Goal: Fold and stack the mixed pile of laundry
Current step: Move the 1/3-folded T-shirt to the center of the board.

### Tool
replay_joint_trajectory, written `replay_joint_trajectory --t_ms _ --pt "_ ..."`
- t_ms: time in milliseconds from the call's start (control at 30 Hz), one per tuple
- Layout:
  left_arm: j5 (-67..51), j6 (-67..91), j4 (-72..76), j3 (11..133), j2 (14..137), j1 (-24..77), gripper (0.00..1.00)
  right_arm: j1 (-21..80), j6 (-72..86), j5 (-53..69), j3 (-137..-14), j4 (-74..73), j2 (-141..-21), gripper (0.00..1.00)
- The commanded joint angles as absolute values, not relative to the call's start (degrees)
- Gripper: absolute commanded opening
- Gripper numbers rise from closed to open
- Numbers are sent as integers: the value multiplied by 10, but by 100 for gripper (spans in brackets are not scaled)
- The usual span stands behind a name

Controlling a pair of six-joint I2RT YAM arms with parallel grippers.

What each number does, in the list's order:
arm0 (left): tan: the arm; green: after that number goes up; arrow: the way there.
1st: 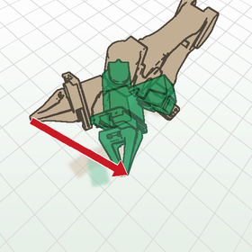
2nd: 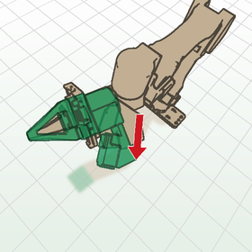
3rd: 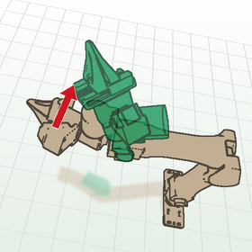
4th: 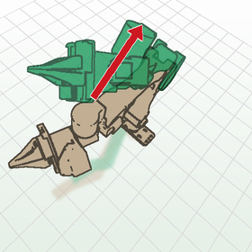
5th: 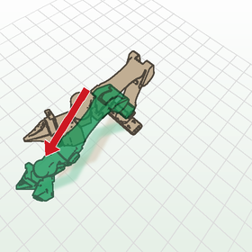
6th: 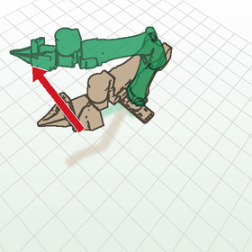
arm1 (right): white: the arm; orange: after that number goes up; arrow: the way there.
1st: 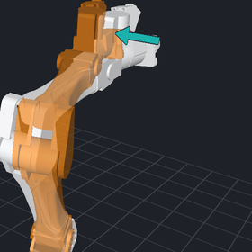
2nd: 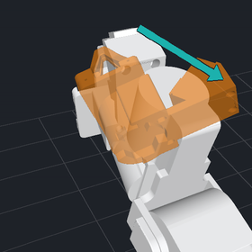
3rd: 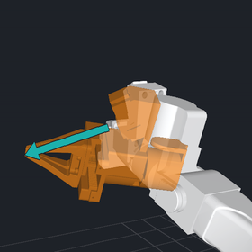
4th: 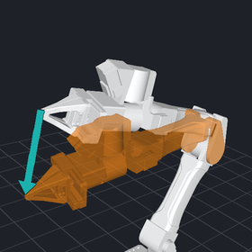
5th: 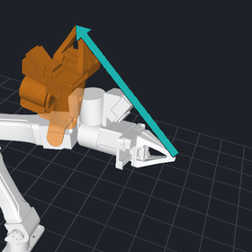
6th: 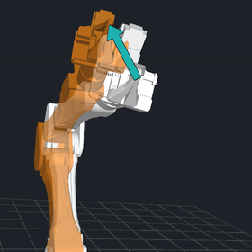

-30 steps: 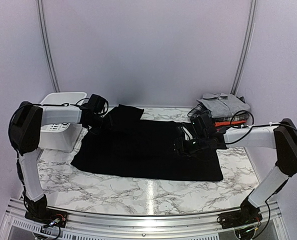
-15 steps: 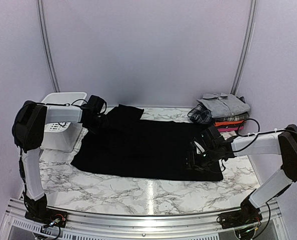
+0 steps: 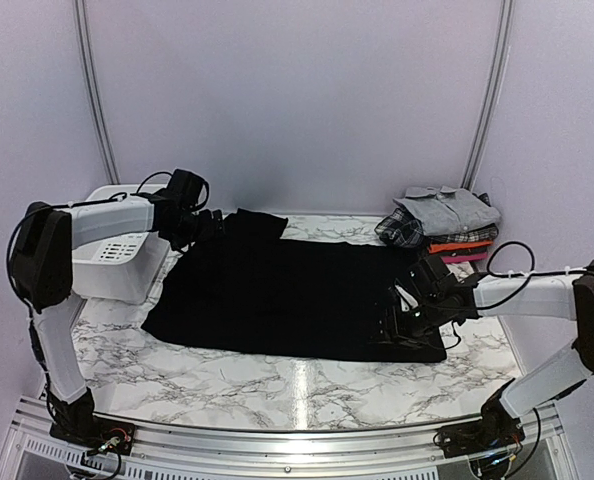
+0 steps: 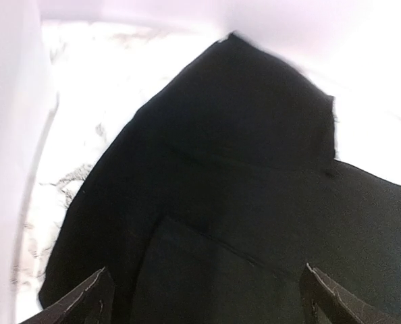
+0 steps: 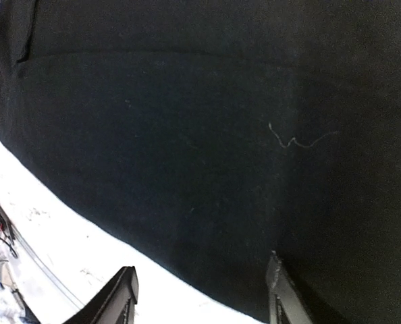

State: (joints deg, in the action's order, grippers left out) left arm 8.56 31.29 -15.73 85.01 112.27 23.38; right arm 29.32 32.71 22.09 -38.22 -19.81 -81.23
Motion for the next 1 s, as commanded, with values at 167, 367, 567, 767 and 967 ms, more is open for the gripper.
replay_joint_trajectory --t_ms 167,367,567,767,967 --pt "59 215 -214 717 894 282 99 285 242 175 -468 -273 -783 70" --pt "-3 200 -260 588 826 286 99 277 249 195 -447 -256 -817 69" --pt "68 199 -278 498 843 315 81 272 264 202 -417 -256 -855 65" --pt "116 210 -291 459 882 346 62 272 280 190 -375 -266 -859 63" --pt "126 245 -334 459 905 402 49 272 289 195 -348 -284 -839 62"
